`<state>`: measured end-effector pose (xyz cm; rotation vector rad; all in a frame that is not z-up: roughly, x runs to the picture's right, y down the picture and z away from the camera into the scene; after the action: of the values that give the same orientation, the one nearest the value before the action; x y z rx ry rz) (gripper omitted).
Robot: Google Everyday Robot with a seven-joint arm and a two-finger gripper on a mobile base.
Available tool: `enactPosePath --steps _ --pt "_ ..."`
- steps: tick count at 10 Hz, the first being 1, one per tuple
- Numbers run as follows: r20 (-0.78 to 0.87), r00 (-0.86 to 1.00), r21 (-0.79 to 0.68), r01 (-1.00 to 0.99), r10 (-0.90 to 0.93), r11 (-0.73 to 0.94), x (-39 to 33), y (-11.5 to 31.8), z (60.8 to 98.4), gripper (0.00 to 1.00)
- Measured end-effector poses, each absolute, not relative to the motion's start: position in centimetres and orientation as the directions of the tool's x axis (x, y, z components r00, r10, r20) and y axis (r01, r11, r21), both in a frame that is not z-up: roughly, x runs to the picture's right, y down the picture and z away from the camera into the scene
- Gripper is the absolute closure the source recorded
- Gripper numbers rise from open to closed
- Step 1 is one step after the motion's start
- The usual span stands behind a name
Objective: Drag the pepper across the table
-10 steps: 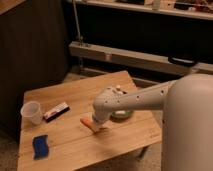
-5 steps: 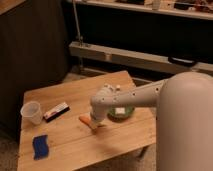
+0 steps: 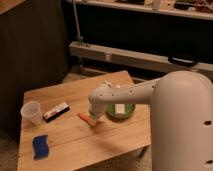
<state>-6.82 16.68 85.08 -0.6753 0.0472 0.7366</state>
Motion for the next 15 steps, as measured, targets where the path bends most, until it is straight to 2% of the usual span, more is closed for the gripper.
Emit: enactPosePath --steps 5,8,15 --pt "-0.271 0.751 -0.551 -0.634 0.602 0.543 -6.8 16.5 85.2 0.97" --pt "-0.266 0.751 -0.532 -0.637 0.604 0.558 -7.0 13.9 86.9 0.97" --pt "-0.272 0.758 -0.525 -0.634 0.593 0.568 -7.9 12.1 87.9 0.97"
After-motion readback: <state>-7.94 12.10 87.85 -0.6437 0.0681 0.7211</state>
